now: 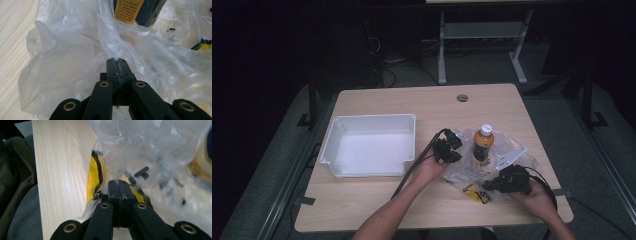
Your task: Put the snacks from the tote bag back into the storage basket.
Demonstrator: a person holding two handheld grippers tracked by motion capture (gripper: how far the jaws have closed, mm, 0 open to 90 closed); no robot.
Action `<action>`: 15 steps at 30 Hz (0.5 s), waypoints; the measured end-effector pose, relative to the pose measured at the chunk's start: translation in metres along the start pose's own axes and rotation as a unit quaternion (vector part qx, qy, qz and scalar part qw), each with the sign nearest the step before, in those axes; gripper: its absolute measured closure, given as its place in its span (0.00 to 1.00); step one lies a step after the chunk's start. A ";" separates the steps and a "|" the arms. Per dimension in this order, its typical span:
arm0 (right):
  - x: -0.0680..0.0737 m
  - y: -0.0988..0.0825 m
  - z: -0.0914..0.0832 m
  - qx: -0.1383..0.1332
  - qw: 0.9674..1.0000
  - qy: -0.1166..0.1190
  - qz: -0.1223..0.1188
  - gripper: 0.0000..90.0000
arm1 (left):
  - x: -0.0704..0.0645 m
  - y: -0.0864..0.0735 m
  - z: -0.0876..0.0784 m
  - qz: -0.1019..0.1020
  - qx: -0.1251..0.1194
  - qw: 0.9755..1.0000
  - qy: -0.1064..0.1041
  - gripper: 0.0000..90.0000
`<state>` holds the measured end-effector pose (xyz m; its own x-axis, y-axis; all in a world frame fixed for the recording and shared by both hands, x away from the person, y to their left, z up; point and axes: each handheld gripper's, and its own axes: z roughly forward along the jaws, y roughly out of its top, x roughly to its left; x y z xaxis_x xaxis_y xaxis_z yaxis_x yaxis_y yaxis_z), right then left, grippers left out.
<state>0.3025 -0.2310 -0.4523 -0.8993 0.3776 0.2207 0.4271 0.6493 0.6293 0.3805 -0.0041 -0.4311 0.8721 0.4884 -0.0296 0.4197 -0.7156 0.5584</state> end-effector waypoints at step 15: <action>0.008 0.000 -0.028 -0.047 0.998 -0.039 -0.004 0.65 | 0.000 -0.001 -0.018 0.011 -0.030 0.999 -0.017 0.88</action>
<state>0.2924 -0.2460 -0.4296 -0.8905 0.4261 0.1595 0.4067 0.5885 0.6988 0.3760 0.0057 -0.4168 0.8899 0.4540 -0.0446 0.3846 -0.6942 0.6084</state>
